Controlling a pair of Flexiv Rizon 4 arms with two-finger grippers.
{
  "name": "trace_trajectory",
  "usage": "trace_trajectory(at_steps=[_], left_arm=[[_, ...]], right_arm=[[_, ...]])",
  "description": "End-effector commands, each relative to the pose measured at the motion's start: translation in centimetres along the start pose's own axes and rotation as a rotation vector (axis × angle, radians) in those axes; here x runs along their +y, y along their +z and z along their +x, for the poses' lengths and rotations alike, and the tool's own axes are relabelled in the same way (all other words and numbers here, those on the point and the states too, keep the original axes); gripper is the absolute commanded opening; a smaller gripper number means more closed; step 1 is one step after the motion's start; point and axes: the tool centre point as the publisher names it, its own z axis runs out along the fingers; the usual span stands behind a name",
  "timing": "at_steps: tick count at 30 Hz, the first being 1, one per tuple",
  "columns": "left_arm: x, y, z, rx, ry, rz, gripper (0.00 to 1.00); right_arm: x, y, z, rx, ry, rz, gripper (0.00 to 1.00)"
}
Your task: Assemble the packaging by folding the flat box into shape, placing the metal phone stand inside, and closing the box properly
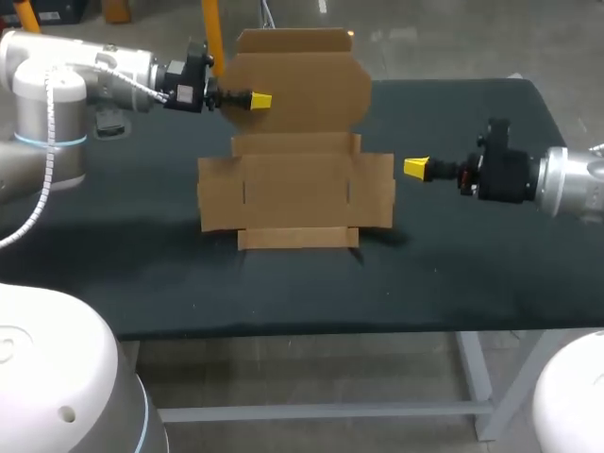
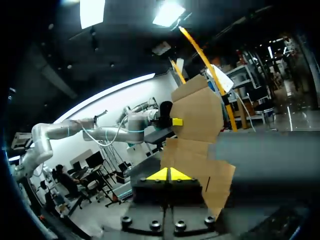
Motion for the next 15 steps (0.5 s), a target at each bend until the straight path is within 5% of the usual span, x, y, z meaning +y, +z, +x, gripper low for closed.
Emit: trace_trajectory(at_steps=[1, 15], left_arm=[[0.0, -0.1, 0.1, -0.002, 0.000, -0.002, 0.00], [-1.3, -0.9, 2.6, -0.013, 0.033, 0.011, 0.00]], right_arm=[[0.0, 0.0, 0.3, -0.019, -0.002, 0.000, 0.00], [-0.8, 0.2, 3.1, 0.008, -0.149, 0.011, 0.00]])
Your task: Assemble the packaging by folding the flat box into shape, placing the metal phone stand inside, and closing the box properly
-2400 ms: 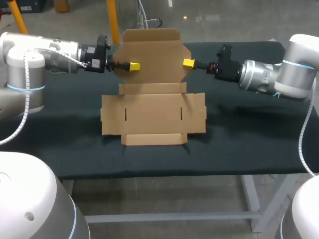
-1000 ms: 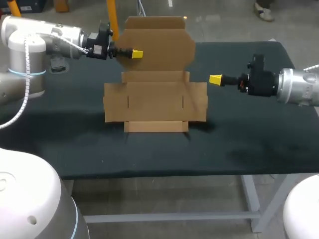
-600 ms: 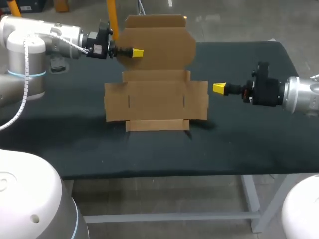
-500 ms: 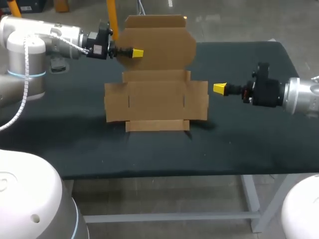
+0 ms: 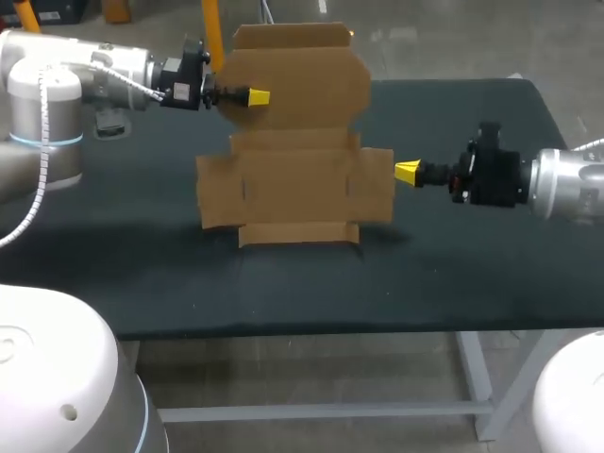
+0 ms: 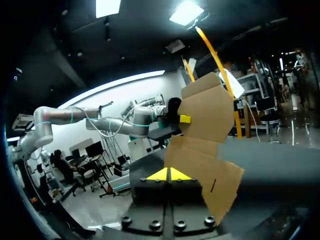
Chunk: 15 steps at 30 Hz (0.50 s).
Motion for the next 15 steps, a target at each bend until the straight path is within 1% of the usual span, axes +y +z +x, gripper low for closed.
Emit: trace_trajectory(at_steps=[1, 6, 10, 15], left_arm=[[-0.6, -0.3, 2.0, -0.028, 0.010, -0.015, 0.00], [-1.4, -0.1, 3.7, -0.043, 0.022, -0.033, 0.00], [-1.9, -0.1, 4.8, -0.052, 0.034, -0.030, 0.00], [-2.5, -0.1, 5.4, -0.057, 0.041, -0.023, 0.00]], right_arm=[[-0.4, -0.8, 1.7, -0.022, -0.028, -0.002, 0.00], [-1.3, -1.3, 3.0, -0.038, -0.068, 0.005, 0.00], [-1.9, -1.7, 4.0, -0.045, -0.111, 0.011, 0.00], [-2.8, -2.1, 5.1, -0.047, -0.168, 0.015, 0.00]])
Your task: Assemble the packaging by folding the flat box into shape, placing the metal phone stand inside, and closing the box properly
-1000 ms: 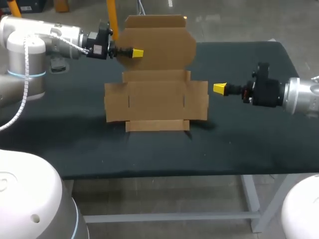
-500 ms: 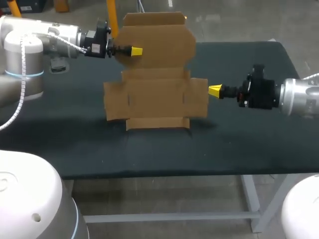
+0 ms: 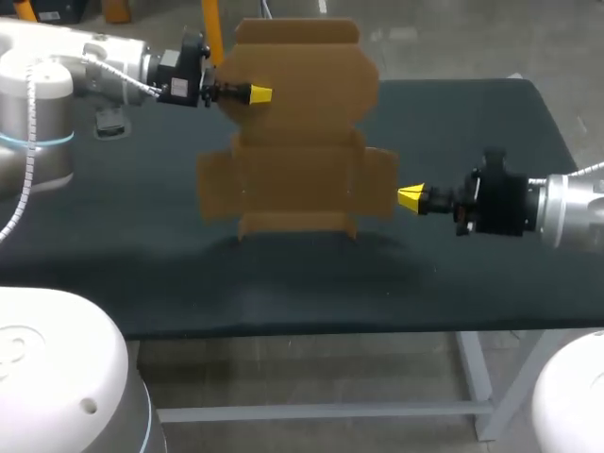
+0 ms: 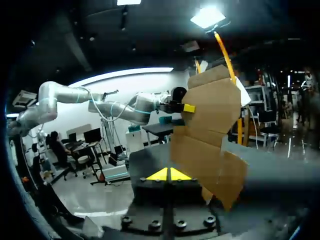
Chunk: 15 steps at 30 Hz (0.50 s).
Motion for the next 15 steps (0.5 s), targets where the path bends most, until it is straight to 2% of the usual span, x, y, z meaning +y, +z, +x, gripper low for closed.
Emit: trace_trajectory(at_steps=[1, 9, 15], left_arm=[[-0.5, -0.3, 1.1, -0.048, -0.004, 0.002, 0.00], [-0.8, -0.6, 2.0, -0.046, -0.071, 0.028, 0.00], [-0.2, -0.6, 1.9, -0.020, -0.090, 0.017, 0.00]], right_arm=[[-0.4, -0.8, 1.3, -0.026, -0.020, -0.005, 0.00], [-1.4, -0.9, 2.5, -0.039, -0.038, 0.001, 0.00], [-2.4, -0.5, 3.2, -0.042, -0.040, 0.009, 0.00]])
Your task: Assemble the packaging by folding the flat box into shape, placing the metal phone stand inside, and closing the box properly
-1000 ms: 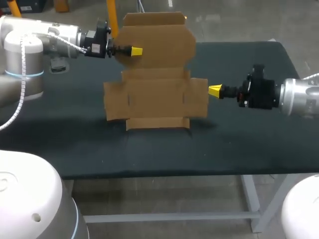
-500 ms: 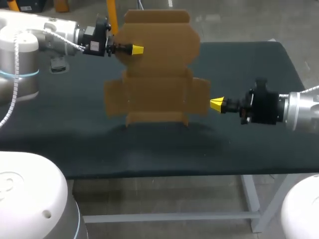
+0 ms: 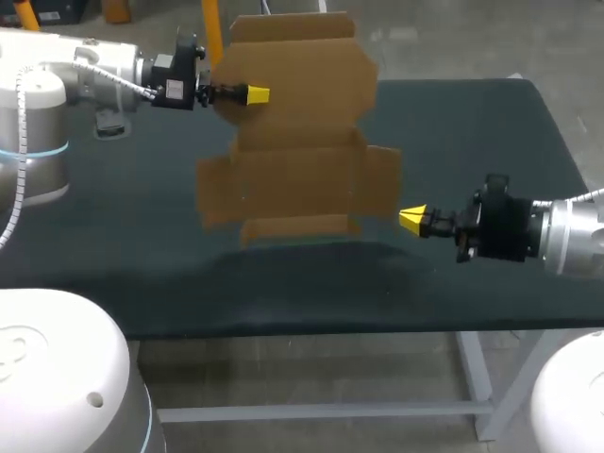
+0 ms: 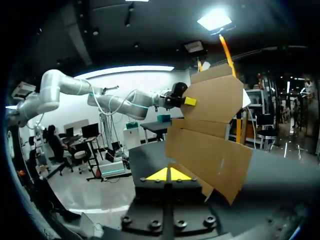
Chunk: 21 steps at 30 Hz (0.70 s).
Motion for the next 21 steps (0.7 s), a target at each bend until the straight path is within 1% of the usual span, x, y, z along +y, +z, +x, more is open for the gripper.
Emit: trace_trajectory(at_steps=[1, 7, 13, 21], left_arm=[[0.3, 0.0, -0.2, 0.027, -0.003, -0.007, 0.00], [1.0, 0.1, -0.7, 0.046, -0.001, -0.012, 0.00], [1.3, 0.1, -1.1, 0.060, 0.002, -0.007, 0.00], [1.7, 0.5, -1.3, 0.059, 0.017, -0.013, 0.00]], right_arm=[[-0.6, 0.3, 0.6, -0.011, -0.002, 0.003, 0.00], [-1.4, 1.0, 1.1, -0.021, -0.007, 0.018, 0.00], [-1.5, 1.2, 1.2, -0.023, -0.011, 0.019, 0.00], [-2.0, 1.8, 1.4, -0.028, -0.014, 0.028, 0.00]])
